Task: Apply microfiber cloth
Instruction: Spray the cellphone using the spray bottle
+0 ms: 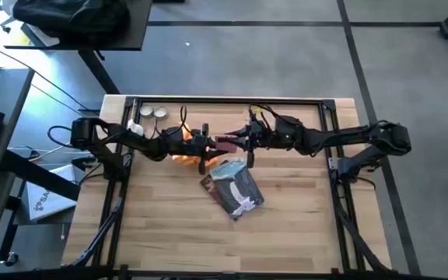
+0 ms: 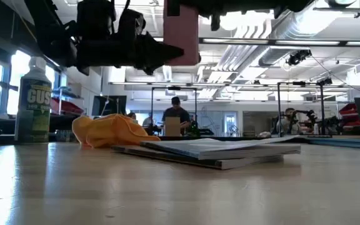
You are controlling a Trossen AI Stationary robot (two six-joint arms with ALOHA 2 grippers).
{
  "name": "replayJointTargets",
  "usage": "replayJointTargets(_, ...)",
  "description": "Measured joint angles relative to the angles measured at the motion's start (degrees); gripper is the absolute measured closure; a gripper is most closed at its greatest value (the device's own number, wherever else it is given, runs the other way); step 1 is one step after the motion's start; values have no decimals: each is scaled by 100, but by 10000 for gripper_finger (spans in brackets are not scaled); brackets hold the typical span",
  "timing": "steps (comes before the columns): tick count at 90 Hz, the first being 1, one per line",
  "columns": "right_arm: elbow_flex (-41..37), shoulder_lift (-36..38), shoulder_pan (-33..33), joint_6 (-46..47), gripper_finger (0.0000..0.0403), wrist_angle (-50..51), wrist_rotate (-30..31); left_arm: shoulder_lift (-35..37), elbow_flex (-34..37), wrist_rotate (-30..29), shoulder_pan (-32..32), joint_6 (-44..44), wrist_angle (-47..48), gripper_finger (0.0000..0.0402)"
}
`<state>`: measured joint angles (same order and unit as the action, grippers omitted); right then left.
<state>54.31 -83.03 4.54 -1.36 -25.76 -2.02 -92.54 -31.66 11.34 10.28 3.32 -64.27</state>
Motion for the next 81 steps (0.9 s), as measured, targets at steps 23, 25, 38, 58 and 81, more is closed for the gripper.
replayJointTargets(23, -2, 8, -3, -364, 401, -3, 255, 263, 0, -46, -28, 356, 694, 283)
replayJointTargets(25, -2, 20, -4, -384, 401, 22, 263, 362, 0, -73, -28, 395, 897, 281)
replayJointTargets(38, 2, 137, -2, -597, 402, 375, 417, 1200, 0, -782, -89, 633, 2312, 278)
replayJointTargets(58, 1, 173, -15, -775, 402, 1116, 841, 2389, 1, -2918, -497, 455, 3930, 278)
replayJointTargets(81, -237, 171, -280, -770, 403, 1396, 1302, 3386, 4, -5880, -1278, 229, 4843, 281)
